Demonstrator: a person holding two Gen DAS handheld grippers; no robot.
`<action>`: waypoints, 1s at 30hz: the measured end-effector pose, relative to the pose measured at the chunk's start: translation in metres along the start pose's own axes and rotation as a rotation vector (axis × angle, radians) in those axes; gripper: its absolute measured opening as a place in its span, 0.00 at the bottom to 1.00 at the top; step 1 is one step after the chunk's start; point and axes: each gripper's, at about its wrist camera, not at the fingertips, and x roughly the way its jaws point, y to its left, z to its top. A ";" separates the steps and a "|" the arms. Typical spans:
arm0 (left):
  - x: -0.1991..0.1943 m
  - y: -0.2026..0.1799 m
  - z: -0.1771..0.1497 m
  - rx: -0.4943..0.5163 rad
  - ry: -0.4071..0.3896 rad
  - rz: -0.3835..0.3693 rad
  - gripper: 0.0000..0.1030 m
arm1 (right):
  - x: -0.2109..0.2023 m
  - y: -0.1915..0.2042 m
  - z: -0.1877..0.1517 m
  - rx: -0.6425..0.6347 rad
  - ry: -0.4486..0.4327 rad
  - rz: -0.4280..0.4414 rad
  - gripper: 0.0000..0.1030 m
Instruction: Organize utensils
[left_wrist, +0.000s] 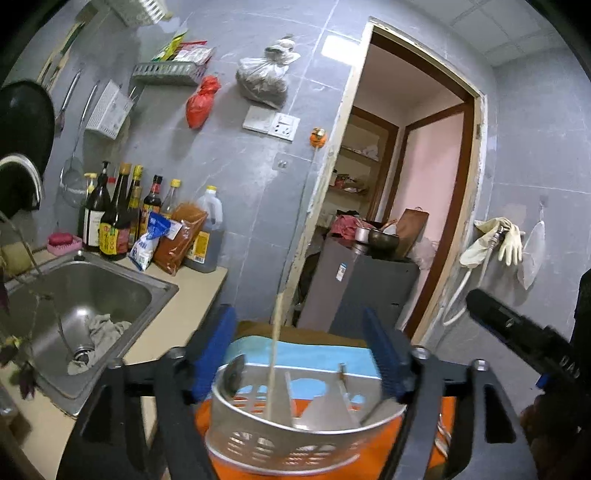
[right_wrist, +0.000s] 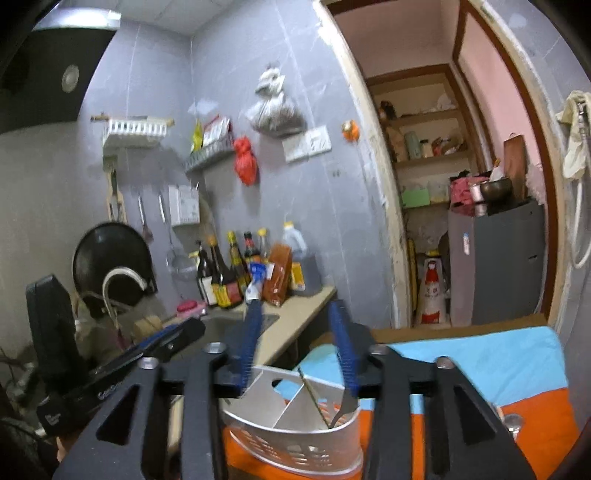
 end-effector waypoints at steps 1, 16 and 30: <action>-0.004 -0.007 0.005 0.007 0.005 0.006 0.77 | -0.006 -0.002 0.006 0.008 -0.010 -0.011 0.54; -0.022 -0.106 0.010 0.133 -0.015 0.008 0.97 | -0.111 -0.075 0.033 -0.003 -0.034 -0.316 1.00; 0.020 -0.187 -0.069 0.172 0.174 -0.091 0.97 | -0.159 -0.160 -0.005 0.017 0.077 -0.409 1.00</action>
